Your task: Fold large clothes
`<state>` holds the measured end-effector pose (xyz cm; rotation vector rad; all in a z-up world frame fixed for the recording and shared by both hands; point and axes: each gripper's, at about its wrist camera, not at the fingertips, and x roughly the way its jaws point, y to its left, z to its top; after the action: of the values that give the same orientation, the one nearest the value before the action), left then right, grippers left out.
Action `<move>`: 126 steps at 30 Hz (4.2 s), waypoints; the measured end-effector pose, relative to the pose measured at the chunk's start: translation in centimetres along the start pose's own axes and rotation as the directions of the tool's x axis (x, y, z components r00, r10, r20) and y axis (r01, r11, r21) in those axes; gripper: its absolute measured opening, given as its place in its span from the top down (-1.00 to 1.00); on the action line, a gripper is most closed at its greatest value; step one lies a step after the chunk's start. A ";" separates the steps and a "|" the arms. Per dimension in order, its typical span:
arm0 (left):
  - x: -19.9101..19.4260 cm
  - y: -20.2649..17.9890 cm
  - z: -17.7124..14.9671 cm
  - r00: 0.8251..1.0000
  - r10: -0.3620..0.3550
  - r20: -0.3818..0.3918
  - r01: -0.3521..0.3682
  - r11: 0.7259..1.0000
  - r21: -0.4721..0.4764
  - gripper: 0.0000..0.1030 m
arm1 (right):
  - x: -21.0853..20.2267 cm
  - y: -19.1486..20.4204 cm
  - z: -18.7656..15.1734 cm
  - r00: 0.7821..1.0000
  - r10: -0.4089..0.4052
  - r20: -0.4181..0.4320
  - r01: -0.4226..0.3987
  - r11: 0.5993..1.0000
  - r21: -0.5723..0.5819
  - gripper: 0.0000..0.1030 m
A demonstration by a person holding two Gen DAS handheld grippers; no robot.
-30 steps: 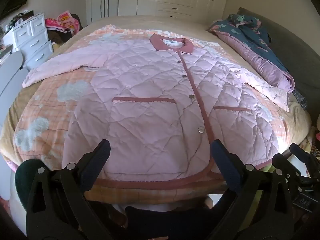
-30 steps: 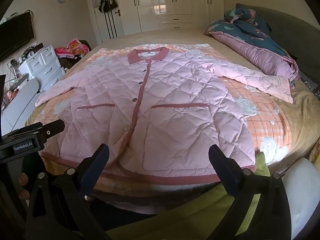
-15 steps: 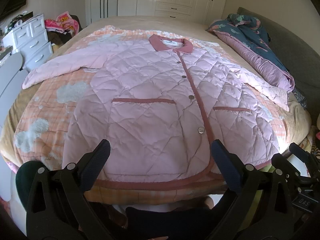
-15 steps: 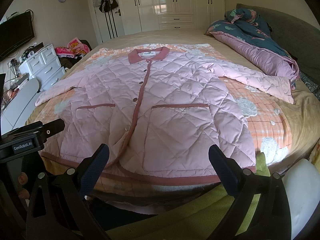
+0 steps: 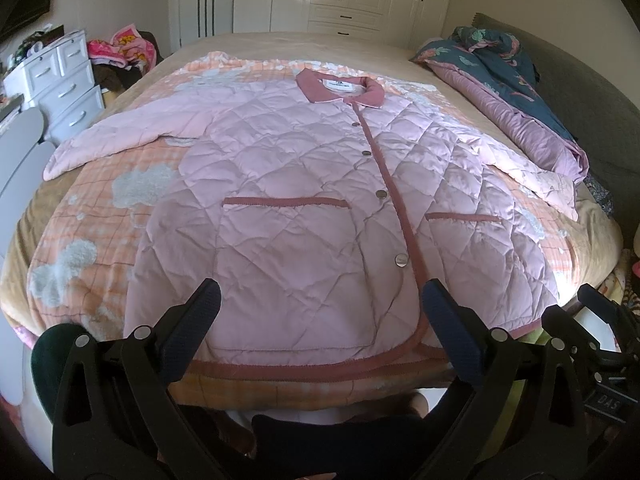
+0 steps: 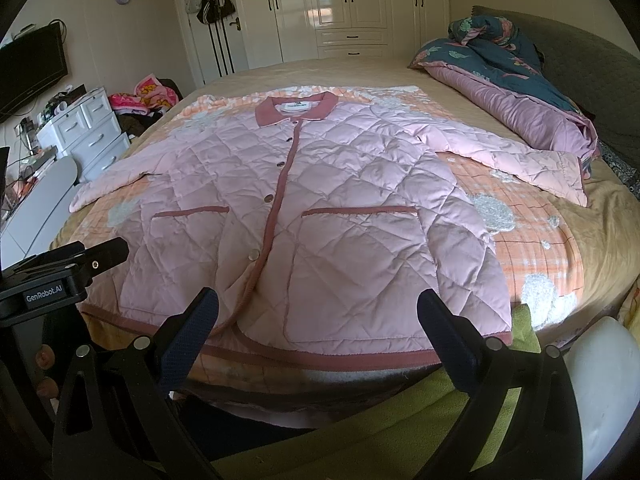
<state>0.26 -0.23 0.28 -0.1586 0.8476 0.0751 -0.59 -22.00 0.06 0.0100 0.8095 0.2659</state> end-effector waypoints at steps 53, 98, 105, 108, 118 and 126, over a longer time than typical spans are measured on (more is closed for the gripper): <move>4.8 1.3 6.3 1.000 -0.010 -0.025 0.009 0.998 -0.068 -0.83 | 5.8 0.1 7.1 0.998 0.044 -0.044 -0.046 0.998 -0.044 -0.92; 9.7 -2.9 20.4 1.000 -0.013 -0.001 0.013 0.998 -0.064 -0.83 | 9.3 -9.6 22.5 0.996 -0.045 0.076 0.029 0.980 0.196 -0.92; 11.0 -4.0 21.6 1.000 -0.007 -0.016 0.006 0.999 -0.053 -0.83 | 9.6 -12.6 23.2 0.992 -0.088 0.086 0.064 0.967 0.248 -0.92; 11.8 -4.9 22.1 1.000 -0.003 -0.022 0.002 0.999 -0.043 -0.83 | 10.0 -14.3 23.4 0.991 -0.105 0.082 0.077 0.955 0.287 -0.92; 15.3 -8.0 23.1 0.998 -0.027 -0.058 0.025 0.999 -0.029 -0.83 | 11.0 -20.5 22.8 0.983 -0.177 0.057 0.140 0.907 0.398 -0.92; 18.7 -10.3 23.3 0.995 -0.034 -0.091 0.032 0.999 -0.027 -0.83 | 12.5 -27.1 21.3 0.972 -0.236 0.011 0.197 0.834 0.516 -0.92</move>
<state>31.19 -6.42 2.51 -0.2010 0.9355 0.0478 29.18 -43.26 2.84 0.4279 0.7794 -0.1737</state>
